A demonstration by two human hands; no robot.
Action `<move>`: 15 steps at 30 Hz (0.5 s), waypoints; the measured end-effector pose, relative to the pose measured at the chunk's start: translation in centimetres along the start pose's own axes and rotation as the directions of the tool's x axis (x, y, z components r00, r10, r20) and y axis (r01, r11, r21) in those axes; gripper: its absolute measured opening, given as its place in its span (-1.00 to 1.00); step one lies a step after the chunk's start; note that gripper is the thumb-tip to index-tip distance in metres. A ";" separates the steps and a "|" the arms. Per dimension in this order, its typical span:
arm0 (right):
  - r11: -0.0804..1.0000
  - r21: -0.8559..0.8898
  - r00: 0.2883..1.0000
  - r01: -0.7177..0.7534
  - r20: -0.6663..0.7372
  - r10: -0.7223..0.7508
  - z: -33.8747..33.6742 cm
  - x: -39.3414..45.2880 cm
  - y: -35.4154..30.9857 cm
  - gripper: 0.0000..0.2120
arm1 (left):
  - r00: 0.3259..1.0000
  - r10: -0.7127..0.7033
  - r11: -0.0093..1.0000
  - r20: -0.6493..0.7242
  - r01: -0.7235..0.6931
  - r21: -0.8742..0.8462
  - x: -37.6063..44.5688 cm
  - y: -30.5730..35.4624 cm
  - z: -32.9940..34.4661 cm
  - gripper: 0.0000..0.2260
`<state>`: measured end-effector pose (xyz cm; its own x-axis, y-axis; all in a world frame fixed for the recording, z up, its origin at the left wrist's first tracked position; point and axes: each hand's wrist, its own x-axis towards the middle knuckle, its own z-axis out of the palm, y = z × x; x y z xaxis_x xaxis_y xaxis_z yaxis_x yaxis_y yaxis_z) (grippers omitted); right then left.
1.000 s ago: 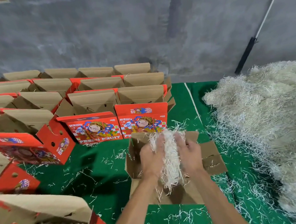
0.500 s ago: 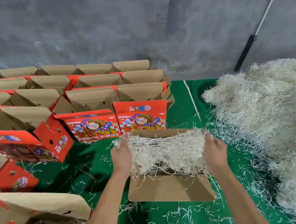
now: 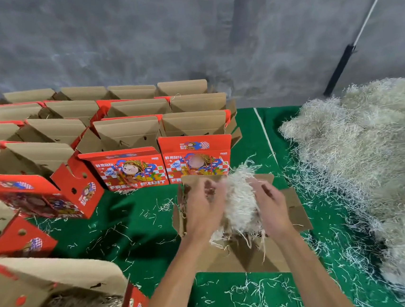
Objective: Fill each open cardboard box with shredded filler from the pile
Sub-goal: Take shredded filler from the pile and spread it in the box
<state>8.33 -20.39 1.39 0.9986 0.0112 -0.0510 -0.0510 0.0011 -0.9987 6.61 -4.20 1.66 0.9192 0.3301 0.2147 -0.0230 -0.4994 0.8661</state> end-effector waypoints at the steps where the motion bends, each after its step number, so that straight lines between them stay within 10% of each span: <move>1: 0.999 0.007 0.999 0.033 0.007 -0.033 1.3 0.0 -0.1 -0.76 | 0.999 -0.011 1.000 0.039 0.011 -0.007 -0.4 0.9 1.0 -0.73; 15: 0.966 -0.242 0.979 0.089 -0.159 -0.130 -0.3 2.0 0.1 -0.48 | 0.993 -0.087 0.945 0.074 0.106 -0.309 1.3 0.6 0.3 -0.46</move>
<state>10.36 -20.66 1.16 0.9858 -0.1477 0.0797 0.0425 -0.2397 -0.9699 7.94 -4.27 2.30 0.9442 0.3124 0.1047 -0.0462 -0.1891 0.9809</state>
